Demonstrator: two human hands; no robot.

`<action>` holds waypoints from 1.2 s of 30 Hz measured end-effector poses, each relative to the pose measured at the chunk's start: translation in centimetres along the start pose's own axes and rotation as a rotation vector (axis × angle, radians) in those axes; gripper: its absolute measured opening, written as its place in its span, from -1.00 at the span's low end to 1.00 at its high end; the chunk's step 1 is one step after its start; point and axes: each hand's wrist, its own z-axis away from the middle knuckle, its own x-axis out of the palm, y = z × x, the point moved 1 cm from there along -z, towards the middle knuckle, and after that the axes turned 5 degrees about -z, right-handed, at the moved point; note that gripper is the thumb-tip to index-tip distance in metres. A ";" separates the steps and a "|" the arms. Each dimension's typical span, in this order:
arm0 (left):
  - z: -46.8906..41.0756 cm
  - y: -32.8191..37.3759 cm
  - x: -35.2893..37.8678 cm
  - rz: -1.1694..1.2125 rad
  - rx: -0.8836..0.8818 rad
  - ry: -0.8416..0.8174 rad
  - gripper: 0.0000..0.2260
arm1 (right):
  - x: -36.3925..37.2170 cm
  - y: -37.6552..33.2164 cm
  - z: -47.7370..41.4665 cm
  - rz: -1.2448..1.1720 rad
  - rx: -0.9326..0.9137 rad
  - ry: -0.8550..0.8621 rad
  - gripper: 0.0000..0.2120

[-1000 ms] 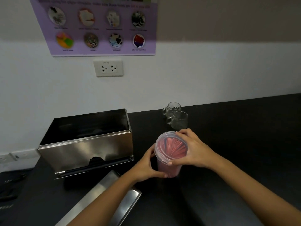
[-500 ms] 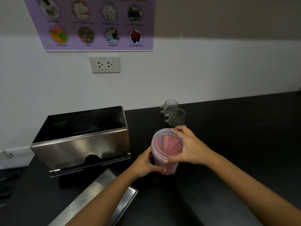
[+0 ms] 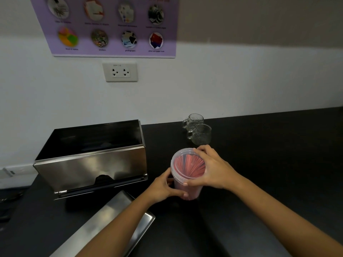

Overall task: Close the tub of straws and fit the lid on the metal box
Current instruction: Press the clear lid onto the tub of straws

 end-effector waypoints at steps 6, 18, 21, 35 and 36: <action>0.0 0.0 0.0 0.007 -0.018 0.006 -0.32 | -1.0 -0.5 -0.6 0.085 0.020 -0.094 0.17; 0.1 0.0 -0.1 -0.001 -0.010 0.006 -0.22 | -1.8 -1.8 -1.8 0.220 0.085 -0.252 0.21; 0.2 0.1 -0.1 0.006 -0.017 0.007 -0.19 | -2.0 -2.4 -2.0 0.240 0.135 -0.298 0.16; 0.1 0.0 -0.1 0.022 -0.036 -0.029 -0.20 | -4.6 -3.7 -4.2 0.299 0.082 -0.613 0.07; 0.1 -0.1 -0.1 0.020 -0.037 -0.031 -0.21 | -4.6 -3.6 -4.3 0.299 0.083 -0.609 0.06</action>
